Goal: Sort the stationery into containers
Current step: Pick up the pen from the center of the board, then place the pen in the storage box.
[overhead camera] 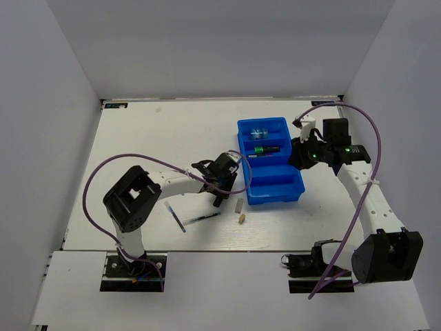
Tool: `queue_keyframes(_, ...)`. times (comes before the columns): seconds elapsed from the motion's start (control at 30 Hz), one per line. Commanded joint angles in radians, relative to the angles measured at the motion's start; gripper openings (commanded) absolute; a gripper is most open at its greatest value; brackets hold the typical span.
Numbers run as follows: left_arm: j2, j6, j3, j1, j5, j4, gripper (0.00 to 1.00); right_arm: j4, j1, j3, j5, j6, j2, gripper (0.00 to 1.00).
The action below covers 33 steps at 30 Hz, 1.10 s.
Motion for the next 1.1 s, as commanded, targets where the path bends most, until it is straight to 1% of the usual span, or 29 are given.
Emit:
queue_keyframes(0.0,0.028,-0.001,-0.003,-0.015,-0.019,-0.007,0.42,0.028,-0.018,-0.028,-0.051,0.033,-0.025,0.35)
queue_keyframes(0.07,0.031,-0.001,-0.009,-0.015,-0.039,-0.017,0.36,0.03,-0.027,-0.043,-0.063,0.041,-0.033,0.35)
queue_keyframes(0.1,0.031,0.001,-0.018,-0.017,-0.041,-0.019,0.27,0.034,-0.031,-0.048,-0.071,0.043,-0.047,0.35)
queue_keyframes(0.13,0.031,0.002,-0.021,-0.015,-0.05,-0.019,0.22,0.034,-0.039,-0.054,-0.072,0.044,-0.047,0.35)
queue_keyframes(0.2,0.021,0.016,-0.023,-0.009,-0.065,-0.034,0.13,0.036,-0.045,-0.069,-0.075,0.043,-0.056,0.38)
queue_keyframes(0.23,0.014,0.019,-0.017,-0.004,-0.071,-0.042,0.07,0.039,-0.051,-0.074,-0.083,0.044,-0.056,0.41)
queue_keyframes(0.27,-0.011,0.022,-0.014,-0.001,-0.071,-0.054,0.06,0.036,-0.053,-0.081,-0.086,0.043,-0.062,0.59)
queue_keyframes(0.33,-0.035,0.044,0.015,0.014,-0.081,-0.073,0.04,0.028,-0.06,-0.089,-0.089,0.041,-0.068,0.9)
queue_keyframes(0.4,-0.09,0.068,0.054,0.028,-0.09,-0.103,0.03,0.031,-0.068,-0.101,-0.095,0.038,-0.08,0.9)
queue_keyframes(0.43,-0.113,0.079,0.086,0.031,-0.088,-0.111,0.01,0.034,-0.071,-0.112,-0.1,0.035,-0.087,0.83)
queue_keyframes(0.47,-0.121,0.102,0.133,0.035,-0.087,-0.132,0.0,0.04,-0.079,-0.12,-0.115,0.032,-0.097,0.55)
queue_keyframes(0.5,-0.136,0.128,0.161,0.037,-0.093,-0.164,0.0,0.043,-0.077,-0.146,-0.118,0.038,-0.102,0.38)
queue_keyframes(0.57,-0.133,0.171,0.28,0.039,-0.105,-0.226,0.0,0.066,-0.085,-0.161,-0.121,0.05,-0.114,0.09)
queue_keyframes(0.6,-0.115,0.2,0.31,0.039,-0.105,-0.238,0.0,0.071,-0.085,-0.182,-0.121,0.052,-0.117,0.08)
queue_keyframes(0.63,-0.105,0.237,0.401,0.04,-0.097,-0.25,0.0,0.073,-0.093,-0.19,-0.126,0.056,-0.123,0.08)
queue_keyframes(0.67,-0.073,0.272,0.428,0.037,-0.088,-0.278,0.0,0.092,-0.091,-0.206,-0.126,0.056,-0.123,0.08)
queue_keyframes(0.7,-0.055,0.272,0.456,0.037,-0.081,-0.283,0.0,0.097,-0.094,-0.213,-0.126,0.059,-0.122,0.08)
queue_keyframes(0.73,-0.039,0.33,0.483,0.039,-0.029,-0.29,0.0,0.102,-0.096,-0.222,-0.124,0.061,-0.129,0.08)
queue_keyframes(0.77,-0.024,0.365,0.558,0.039,-0.012,-0.29,0.0,0.12,-0.097,-0.239,-0.121,0.069,-0.131,0.08)
queue_keyframes(0.8,0.0,0.384,0.577,0.04,-0.001,-0.283,0.0,0.138,-0.1,-0.252,-0.109,0.079,-0.145,0.03)
queue_keyframes(0.83,0.029,0.44,0.612,0.039,0.054,-0.272,0.0,0.155,-0.106,-0.282,-0.101,0.085,-0.149,0.0)
queue_keyframes(0.87,0.054,0.461,0.643,0.039,0.074,-0.268,0.0,0.175,-0.105,-0.29,-0.091,0.092,-0.154,0.0)
queue_keyframes(0.9,0.082,0.523,0.675,0.039,0.109,-0.248,0.0,0.189,-0.108,-0.307,-0.071,0.105,-0.169,0.0)
queue_keyframes(1.0,0.126,0.58,0.695,0.043,0.201,-0.199,0.0,0.209,-0.108,-0.327,-0.071,0.113,-0.183,0.0)
queue_keyframes(1.03,0.157,0.603,0.701,0.043,0.211,-0.157,0.0,0.212,-0.14,-0.33,-0.071,0.115,-0.189,0.0)
queue_keyframes(1.07,0.166,0.623,0.704,0.043,0.249,-0.14,0.0,0.215,-0.148,-0.33,-0.069,0.118,-0.195,0.0)
